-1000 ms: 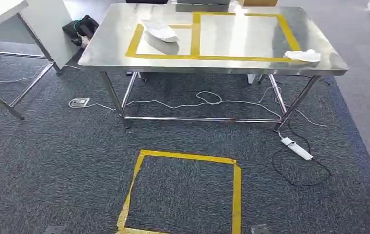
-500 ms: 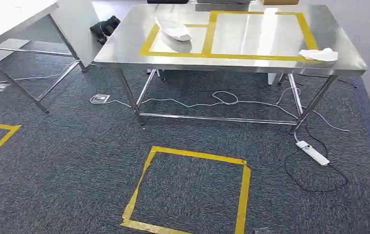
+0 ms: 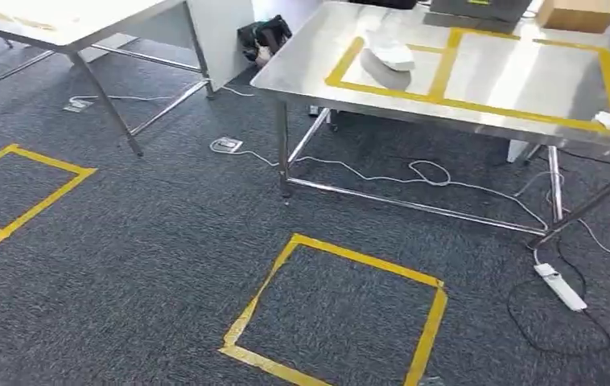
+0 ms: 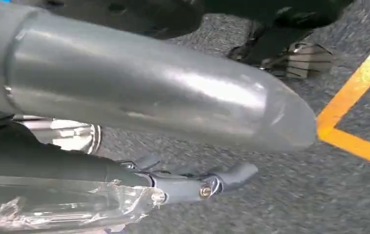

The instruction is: Take the parts from the cabinet and place them on the table.

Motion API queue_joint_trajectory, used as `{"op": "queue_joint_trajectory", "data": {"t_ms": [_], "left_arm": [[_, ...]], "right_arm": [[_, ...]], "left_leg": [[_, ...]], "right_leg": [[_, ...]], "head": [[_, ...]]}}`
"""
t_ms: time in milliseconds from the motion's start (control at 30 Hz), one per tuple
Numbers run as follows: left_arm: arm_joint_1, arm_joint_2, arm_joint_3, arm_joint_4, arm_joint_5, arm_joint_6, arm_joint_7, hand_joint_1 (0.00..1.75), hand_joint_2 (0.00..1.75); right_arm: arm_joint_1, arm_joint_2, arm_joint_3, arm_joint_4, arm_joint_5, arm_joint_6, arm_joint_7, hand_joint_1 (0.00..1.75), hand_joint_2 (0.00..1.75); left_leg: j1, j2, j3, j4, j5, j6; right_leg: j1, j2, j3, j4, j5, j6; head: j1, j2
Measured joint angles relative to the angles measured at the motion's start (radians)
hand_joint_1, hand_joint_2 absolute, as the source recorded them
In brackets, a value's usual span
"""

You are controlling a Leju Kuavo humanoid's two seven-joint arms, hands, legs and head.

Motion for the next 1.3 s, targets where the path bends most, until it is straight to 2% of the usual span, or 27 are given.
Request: {"op": "queue_joint_trajectory", "data": {"t_ms": [67,100,167,200,233,367,400,467,533,567,633,667,700,733,767,800,867,900,933,967,1033,1067,1100,1167,1200,1233,1300], "left_arm": [[0.001,-0.004,0.000,0.000,-0.001,-0.001,0.000,0.00,0.00],[0.003,-0.004,0.000,0.000,-0.002,-0.001,0.000,0.00,0.00],[0.004,-0.005,0.000,0.000,-0.008,-0.002,0.000,0.00,0.00],[0.002,-0.006,0.000,0.000,-0.008,-0.003,0.000,0.00,0.00],[0.002,-0.010,0.000,0.000,-0.008,-0.004,0.001,0.00,0.00],[0.004,-0.013,0.000,0.002,-0.010,-0.006,0.012,0.00,0.00],[0.003,-0.010,0.000,0.003,-0.010,-0.006,0.016,0.00,0.00],[0.002,-0.010,0.000,0.003,-0.010,-0.007,0.021,0.00,0.00],[-0.002,-0.010,0.000,0.003,-0.016,-0.010,0.026,0.00,0.00],[-0.001,-0.010,0.000,0.003,-0.019,-0.012,0.027,0.00,0.00],[0.003,-0.010,0.000,0.003,-0.022,-0.014,0.027,0.00,0.00],[0.003,-0.010,0.000,0.003,-0.025,-0.015,0.028,0.00,0.00],[0.002,-0.008,0.000,0.003,-0.029,-0.016,0.028,0.00,0.00],[-0.001,-0.014,-0.001,0.003,-0.029,-0.017,0.028,0.00,0.00],[-0.008,-0.016,-0.002,0.002,-0.031,-0.020,0.027,0.00,0.00],[-0.008,-0.020,-0.003,0.003,-0.033,-0.020,0.027,0.00,0.00],[-0.003,-0.017,-0.002,0.003,-0.037,-0.018,0.027,0.00,0.00],[-0.004,-0.014,-0.002,0.003,-0.037,-0.018,0.027,0.00,0.00],[-0.003,-0.014,-0.002,0.003,-0.039,-0.018,0.027,0.00,0.00],[-0.003,-0.014,-0.003,0.003,-0.039,-0.017,0.027,0.00,0.00],[-0.005,-0.014,-0.003,0.003,-0.040,-0.018,0.026,0.00,0.00],[-0.005,-0.014,-0.003,0.003,-0.040,-0.018,0.026,0.00,0.00],[-0.003,-0.013,-0.003,0.003,-0.040,-0.018,0.026,0.00,0.00],[-0.002,-0.013,-0.003,0.003,-0.041,-0.018,0.026,0.00,0.00],[-0.002,-0.013,-0.003,0.003,-0.044,-0.018,0.026,0.00,0.00],[-0.003,-0.014,-0.005,0.003,-0.047,-0.019,0.026,0.00,0.00],[-0.006,-0.014,-0.006,0.003,-0.051,-0.021,0.026,0.00,0.00]], "right_arm": [[0.005,0.000,-0.004,0.001,-0.001,0.002,0.000,0.00,0.00],[0.006,0.000,-0.004,0.002,-0.001,0.002,0.000,0.00,0.00],[0.004,0.000,-0.005,0.002,-0.002,0.003,-0.001,0.00,0.00],[0.002,0.000,-0.005,0.002,-0.002,0.004,-0.002,0.00,0.00],[-0.001,-0.004,-0.006,0.002,-0.003,0.006,-0.003,0.00,0.00],[-0.004,-0.003,-0.009,0.002,-0.010,0.007,-0.006,0.00,0.00],[-0.004,-0.002,-0.011,0.002,-0.012,0.007,-0.006,0.00,0.00],[-0.002,-0.002,-0.012,0.002,-0.014,0.007,-0.007,0.00,0.00],[0.001,-0.002,-0.013,0.003,-0.015,0.008,-0.006,0.00,0.00],[0.004,-0.002,-0.013,0.003,-0.015,0.008,-0.006,0.00,0.00],[0.002,-0.002,-0.013,0.004,-0.016,0.008,-0.006,0.00,0.00],[0.001,-0.002,-0.013,0.004,-0.016,0.009,-0.006,0.00,0.00],[-0.001,-0.001,-0.013,0.004,-0.017,0.009,-0.006,0.00,0.00],[-0.002,-0.002,-0.014,0.004,-0.017,0.009,-0.006,0.00,0.00],[-0.001,-0.008,-0.018,0.004,-0.017,0.008,-0.006,0.00,0.00],[-0.003,-0.006,-0.021,0.004,-0.018,0.007,-0.006,0.00,0.00],[-0.005,-0.006,-0.022,0.004,-0.018,0.007,-0.006,0.00,0.00],[-0.007,-0.003,-0.022,0.004,-0.018,0.007,-0.007,0.00,0.00],[-0.007,-0.003,-0.023,0.004,-0.018,0.006,-0.008,0.00,0.00],[-0.004,-0.003,-0.026,0.004,-0.018,0.006,-0.008,0.00,0.00],[0.001,-0.003,-0.029,0.005,-0.019,0.006,-0.007,0.00,0.00],[0.004,-0.002,-0.030,0.005,-0.019,0.006,-0.007,0.00,0.00],[0.004,-0.002,-0.030,0.005,-0.019,0.006,-0.007,0.00,0.00],[0.002,-0.002,-0.031,0.005,-0.019,0.006,-0.007,0.00,0.00],[0.001,-0.002,-0.032,0.005,-0.019,0.005,-0.007,0.00,0.00],[0.001,-0.002,-0.033,0.005,-0.019,0.005,-0.007,0.00,0.00],[-0.002,-0.002,-0.035,0.006,-0.019,0.005,-0.007,0.00,0.00]], "left_leg": [[-0.005,-0.031,-0.005,0.000,0.004,0.004],[-0.007,-0.047,-0.006,0.000,0.007,0.003],[-0.010,-0.078,-0.007,0.000,0.012,0.002],[-0.010,-0.091,-0.007,0.000,0.015,0.000],[-0.010,-0.099,-0.009,0.002,0.016,-0.005],[-0.002,-0.141,-0.020,-0.008,0.028,-0.032],[0.000,-0.124,-0.019,0.003,0.023,-0.032],[-0.005,-0.034,-0.071,0.103,-0.056,-0.043],[0.003,-0.010,-0.145,0.261,-0.129,-0.056],[0.008,-0.007,-0.165,0.302,-0.137,-0.063],[0.017,-0.002,-0.132,0.246,-0.091,-0.074],[0.022,0.010,-0.080,0.156,-0.046,-0.082],[0.028,0.038,-0.027,0.067,-0.013,-0.091],[0.033,0.108,0.009,0.007,-0.010,-0.100],[0.032,0.094,0.003,0.009,-0.010,-0.079],[0.027,0.078,-0.001,0.012,-0.014,-0.063],[0.022,0.056,-0.007,0.013,-0.013,-0.047],[0.024,0.041,-0.007,0.010,-0.007,-0.037],[0.023,0.033,-0.008,0.010,-0.003,-0.032],[0.021,0.023,-0.010,0.010,-0.001,-0.025],[0.015,-0.007,-0.015,0.010,0.001,-0.017],[0.011,-0.023,-0.017,0.010,0.001,-0.016],[0.009,-0.039,-0.017,0.011,0.002,-0.015],[0.005,-0.073,-0.015,0.011,0.002,-0.016],[0.005,-0.088,-0.013,0.011,0.003,-0.017],[0.008,-0.098,-0.015,0.011,0.004,-0.019],[0.003,-0.120,-0.021,0.015,0.006,-0.029]], "right_leg": [[0.003,0.006,-0.049,0.095,-0.024,-0.004],[0.006,0.007,-0.038,0.069,0.001,-0.009],[0.011,0.024,0.045,-0.096,0.089,-0.026],[0.015,0.062,0.098,-0.193,0.126,-0.036],[0.013,0.111,0.113,-0.234,0.111,-0.044],[0.024,0.066,0.125,-0.251,0.126,-0.058],[0.014,0.049,0.135,-0.268,0.141,-0.058],[0.013,0.023,0.133,-0.273,0.148,-0.064],[0.011,-0.013,0.128,-0.273,0.147,-0.063],[0.008,-0.029,0.125,-0.272,0.147,-0.060],[-0.001,-0.056,0.122,-0.270,0.147,-0.050],[-0.007,-0.069,0.122,-0.267,0.146,-0.042],[-0.012,-0.080,0.123,-0.262,0.143,-0.032],[-0.002,-0.089,0.121,-0.251,0.136,-0.021],[-0.004,-0.101,0.110,-0.242,0.122,-0.010],[-0.003,-0.109,0.118,-0.247,0.119,-0.007],[-0.009,-0.131,0.138,-0.256,0.117,0.002],[-0.017,-0.117,0.132,-0.253,0.112,0.010],[-0.017,-0.057,0.123,-0.225,0.083,0.013],[-0.015,-0.017,0.094,-0.151,0.036,0.010],[-0.009,0.004,0.012,0.024,-0.040,0.004],[-0.008,0.006,-0.021,0.082,-0.053,-0.001],[-0.007,0.006,-0.029,0.087,-0.042,-0.006],[-0.003,0.014,0.022,-0.041,0.045,-0.020],[-0.002,0.037,0.063,-0.133,0.092,-0.026],[-0.004,0.098,0.097,-0.208,0.119,-0.031],[-0.002,0.089,0.100,-0.228,0.115,-0.024]], "head": [[0.000,0.000],[-0.001,0.000],[-0.001,0.000],[0.000,0.000],[-0.002,0.000],[0.005,0.000],[0.003,0.000],[-0.007,0.000],[-0.005,0.000],[-0.005,0.000],[-0.005,0.000],[-0.005,0.000],[-0.005,0.000],[-0.008,0.000],[-0.015,0.000],[0.002,0.000],[0.004,0.000],[0.003,0.000],[0.005,0.000],[0.006,0.000],[0.007,0.000],[0.007,0.000],[0.007,0.000],[0.006,0.000],[0.007,0.000],[0.007,0.000],[0.005,0.000]]}}
